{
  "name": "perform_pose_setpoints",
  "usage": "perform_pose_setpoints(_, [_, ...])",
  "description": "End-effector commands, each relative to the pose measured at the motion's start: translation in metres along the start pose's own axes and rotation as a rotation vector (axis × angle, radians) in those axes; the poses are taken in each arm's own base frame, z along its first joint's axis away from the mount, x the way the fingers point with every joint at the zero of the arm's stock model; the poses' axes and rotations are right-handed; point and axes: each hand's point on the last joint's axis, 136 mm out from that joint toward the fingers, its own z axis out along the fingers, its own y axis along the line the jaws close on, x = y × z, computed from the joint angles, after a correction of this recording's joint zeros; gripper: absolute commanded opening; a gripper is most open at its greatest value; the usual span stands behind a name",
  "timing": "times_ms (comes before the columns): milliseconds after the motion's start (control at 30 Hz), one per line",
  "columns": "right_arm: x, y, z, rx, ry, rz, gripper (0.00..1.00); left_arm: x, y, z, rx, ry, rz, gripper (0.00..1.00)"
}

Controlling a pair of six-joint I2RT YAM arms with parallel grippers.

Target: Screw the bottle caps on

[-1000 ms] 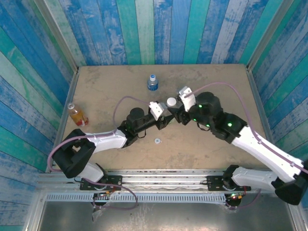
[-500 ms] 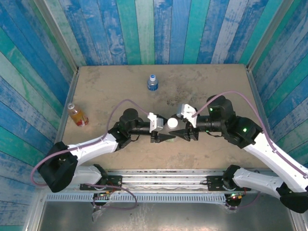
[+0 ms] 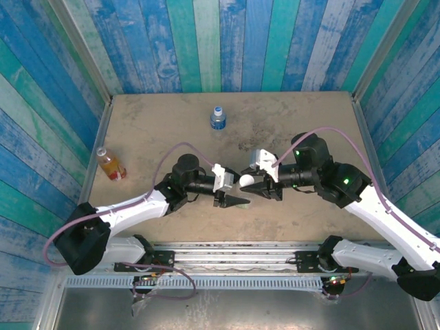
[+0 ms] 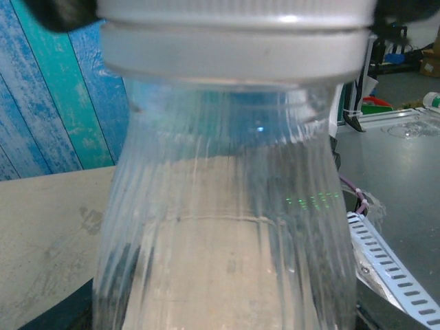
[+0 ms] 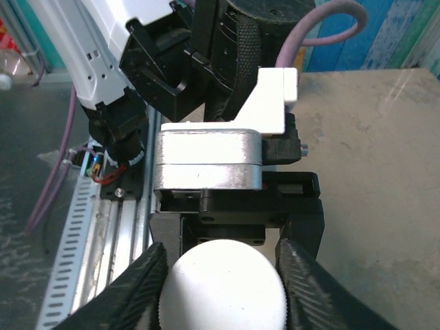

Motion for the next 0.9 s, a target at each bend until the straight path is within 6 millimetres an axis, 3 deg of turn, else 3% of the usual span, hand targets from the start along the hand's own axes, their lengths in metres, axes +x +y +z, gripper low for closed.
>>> perform_pose_setpoints(0, [0.001, 0.004, 0.001, -0.022, 0.001, 0.017, 0.37, -0.012, 0.001, -0.003, -0.012, -0.022, 0.042, 0.47])
perform_pose_setpoints(133, [0.007, -0.009, 0.005, 0.038, 0.028, 0.057, 0.27, -0.009, 0.012, -0.003, -0.084, -0.018, 0.037, 0.47])
perform_pose_setpoints(200, [0.015, -0.032, 0.009, 0.151, 0.057, 0.11, 0.16, -0.007, 0.033, -0.007, -0.213, -0.024, 0.024, 0.48])
perform_pose_setpoints(267, [0.025, -0.073, 0.01, 0.366, 0.068, 0.214, 0.01, -0.01, 0.066, -0.02, -0.426, -0.052, -0.001, 0.45])
perform_pose_setpoints(367, [0.041, -0.109, 0.012, 0.585, 0.05, 0.336, 0.01, -0.006, 0.109, -0.038, -0.681, -0.076, -0.047, 0.46])
perform_pose_setpoints(533, [0.07, -0.139, 0.01, 0.887, 0.054, 0.497, 0.01, 0.001, 0.148, -0.05, -0.911, -0.07, -0.041, 0.45])
perform_pose_setpoints(600, [0.077, -0.144, 0.011, 0.932, 0.078, 0.526, 0.01, 0.002, 0.152, -0.048, -0.933, -0.069, -0.042, 0.45])
perform_pose_setpoints(700, [0.072, -0.144, 0.013, 0.915, 0.083, 0.515, 0.05, 0.004, 0.151, -0.049, -0.933, -0.071, -0.062, 0.44])
perform_pose_setpoints(800, [0.052, -0.137, 0.005, 0.853, 0.047, 0.41, 0.16, 0.012, 0.14, -0.043, -0.829, -0.042, -0.079, 0.42])
perform_pose_setpoints(867, [0.037, -0.126, -0.001, 0.741, 0.004, 0.323, 0.3, 0.018, 0.125, -0.035, -0.686, -0.017, -0.08, 0.44])
